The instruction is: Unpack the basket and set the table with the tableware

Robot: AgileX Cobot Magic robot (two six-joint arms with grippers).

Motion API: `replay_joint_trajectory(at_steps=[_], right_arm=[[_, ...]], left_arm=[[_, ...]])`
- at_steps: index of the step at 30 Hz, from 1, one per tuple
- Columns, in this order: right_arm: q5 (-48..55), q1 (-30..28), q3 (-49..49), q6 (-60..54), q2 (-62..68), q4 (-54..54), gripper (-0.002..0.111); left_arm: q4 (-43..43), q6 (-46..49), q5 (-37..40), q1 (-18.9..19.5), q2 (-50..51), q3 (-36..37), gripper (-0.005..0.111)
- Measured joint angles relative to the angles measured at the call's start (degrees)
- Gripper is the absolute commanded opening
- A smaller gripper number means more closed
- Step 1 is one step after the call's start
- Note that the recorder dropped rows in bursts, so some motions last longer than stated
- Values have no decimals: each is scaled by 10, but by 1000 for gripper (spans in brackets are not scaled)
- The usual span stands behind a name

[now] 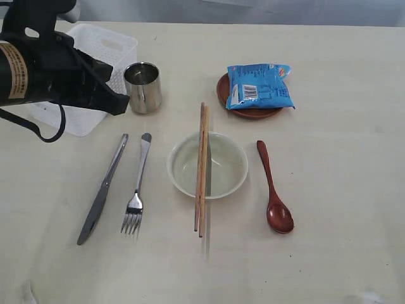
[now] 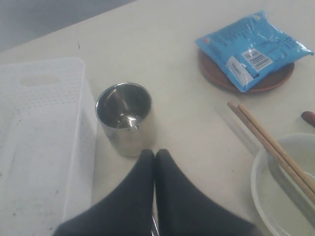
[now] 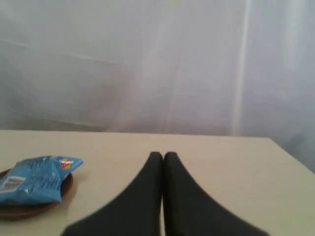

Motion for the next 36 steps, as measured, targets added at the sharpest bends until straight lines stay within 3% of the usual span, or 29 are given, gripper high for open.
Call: replay_joint_trajectory(at_steps=[8, 30, 33, 36], right_arm=[[61, 0, 0, 2, 0, 7, 0], [65, 0, 0, 7, 0, 7, 0], [65, 0, 0, 7, 0, 7, 0], [65, 0, 0, 7, 0, 7, 0]], left_arm=[[0, 0, 0, 0, 0, 0, 0], [0, 2, 2, 0, -24, 0, 0], [-6, 9, 5, 19, -80, 0, 0], [-71, -19, 19, 68, -172, 0, 0]])
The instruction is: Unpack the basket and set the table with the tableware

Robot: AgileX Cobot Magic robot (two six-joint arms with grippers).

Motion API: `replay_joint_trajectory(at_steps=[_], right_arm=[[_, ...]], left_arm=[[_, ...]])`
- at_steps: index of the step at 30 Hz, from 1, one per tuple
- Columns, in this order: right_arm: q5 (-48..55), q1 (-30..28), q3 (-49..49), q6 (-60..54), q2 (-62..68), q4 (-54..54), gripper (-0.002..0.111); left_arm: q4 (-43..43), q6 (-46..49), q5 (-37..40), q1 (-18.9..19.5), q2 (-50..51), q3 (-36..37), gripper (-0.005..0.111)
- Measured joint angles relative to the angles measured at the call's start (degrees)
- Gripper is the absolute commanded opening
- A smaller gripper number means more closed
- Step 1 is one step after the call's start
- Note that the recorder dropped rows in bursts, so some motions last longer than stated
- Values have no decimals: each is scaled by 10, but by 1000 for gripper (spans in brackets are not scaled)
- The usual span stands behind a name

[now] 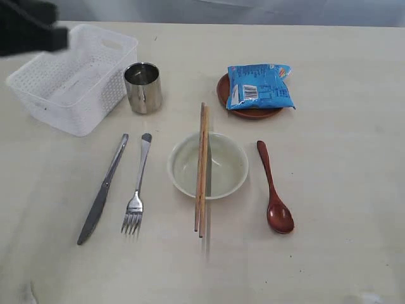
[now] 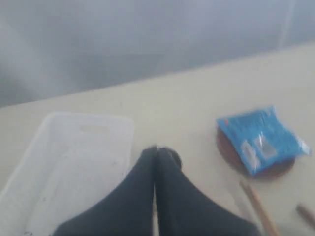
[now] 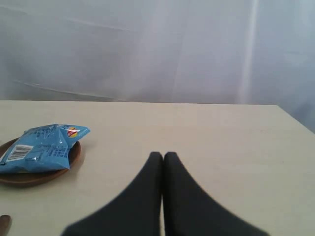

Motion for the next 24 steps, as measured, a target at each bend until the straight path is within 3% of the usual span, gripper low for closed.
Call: replay_joint_trajectory(at_steps=[5, 9, 15, 24], right_arm=[[0, 0, 0, 0, 0, 0, 0], [0, 0, 0, 0, 0, 0, 0], [0, 0, 0, 0, 0, 0, 0], [0, 0, 0, 0, 0, 0, 0]], left_arm=[[-144, -36, 59, 106, -160, 0, 0], [-174, -33, 104, 150, -271, 0, 0], [-178, 42, 158, 161, -370, 0, 0], [-180, 78, 235, 164, -389, 3, 0]])
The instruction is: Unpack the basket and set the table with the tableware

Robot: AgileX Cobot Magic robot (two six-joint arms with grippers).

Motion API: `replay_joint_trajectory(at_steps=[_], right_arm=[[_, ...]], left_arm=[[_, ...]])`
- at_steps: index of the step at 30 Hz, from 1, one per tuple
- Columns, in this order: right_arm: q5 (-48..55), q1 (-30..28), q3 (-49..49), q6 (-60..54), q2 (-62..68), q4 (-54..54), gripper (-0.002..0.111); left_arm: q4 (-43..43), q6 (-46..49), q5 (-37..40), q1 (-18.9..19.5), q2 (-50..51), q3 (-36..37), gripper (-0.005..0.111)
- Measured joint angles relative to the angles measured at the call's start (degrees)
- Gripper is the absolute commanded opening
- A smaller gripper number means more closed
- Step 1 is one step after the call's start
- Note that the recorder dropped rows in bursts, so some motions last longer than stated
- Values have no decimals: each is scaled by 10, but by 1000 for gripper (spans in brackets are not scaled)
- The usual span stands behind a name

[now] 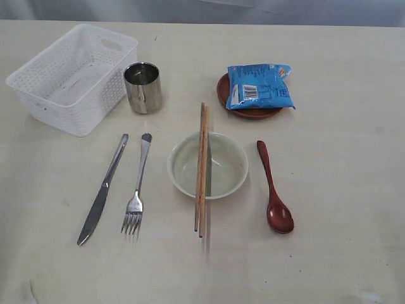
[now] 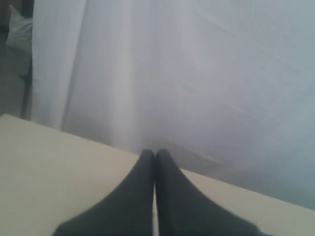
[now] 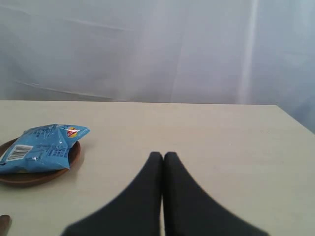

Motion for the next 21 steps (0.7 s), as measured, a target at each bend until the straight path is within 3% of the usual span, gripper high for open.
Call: replay_joint_trajectory(at_steps=[3, 5, 8, 12, 21], right_arm=[[0, 0, 0, 0, 0, 0, 0], [0, 0, 0, 0, 0, 0, 0], [0, 0, 0, 0, 0, 0, 0], [0, 0, 0, 0, 0, 0, 0], [0, 0, 0, 0, 0, 0, 0]], left_arm=[[-3, 13, -11, 0, -13, 26, 0], [-10, 49, -59, 0, -34, 57, 0], [-56, 155, -134, 0, -80, 113, 0], [-122, 293, -165, 0, -143, 185, 0], [-131, 322, -168, 0, -151, 338, 0]])
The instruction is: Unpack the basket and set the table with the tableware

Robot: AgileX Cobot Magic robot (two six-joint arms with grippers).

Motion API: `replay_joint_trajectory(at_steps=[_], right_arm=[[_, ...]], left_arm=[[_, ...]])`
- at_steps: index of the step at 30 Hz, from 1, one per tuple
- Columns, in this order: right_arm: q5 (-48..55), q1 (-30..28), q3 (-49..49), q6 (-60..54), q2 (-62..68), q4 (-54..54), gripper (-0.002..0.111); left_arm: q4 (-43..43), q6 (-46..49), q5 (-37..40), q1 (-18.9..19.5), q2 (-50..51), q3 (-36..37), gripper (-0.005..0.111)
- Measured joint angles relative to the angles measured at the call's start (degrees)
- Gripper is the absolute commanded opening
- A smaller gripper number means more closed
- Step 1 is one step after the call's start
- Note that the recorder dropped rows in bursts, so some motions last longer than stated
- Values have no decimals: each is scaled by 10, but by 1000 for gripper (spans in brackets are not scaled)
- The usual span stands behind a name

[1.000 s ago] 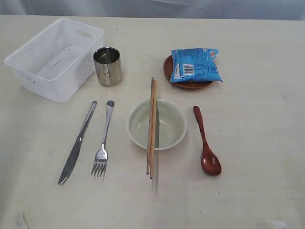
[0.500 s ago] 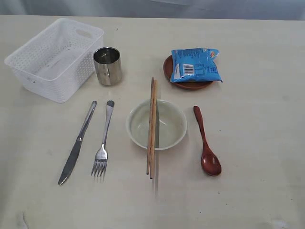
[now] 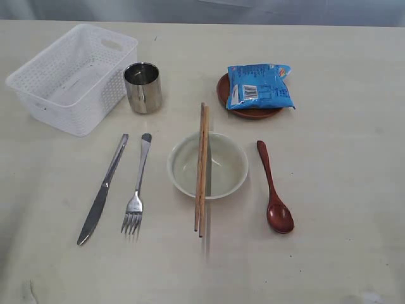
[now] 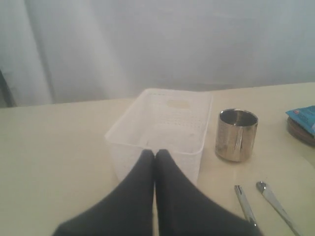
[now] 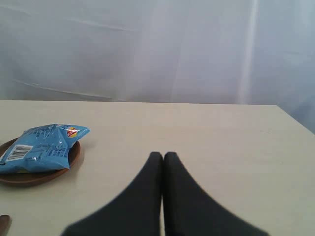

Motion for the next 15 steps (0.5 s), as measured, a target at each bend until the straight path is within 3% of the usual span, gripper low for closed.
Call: replay_joint_trajectory(at_steps=[15], right_arm=[[0, 0, 0, 0, 0, 0, 0]], left_arm=[[-4, 2, 2, 0, 0, 19, 0]])
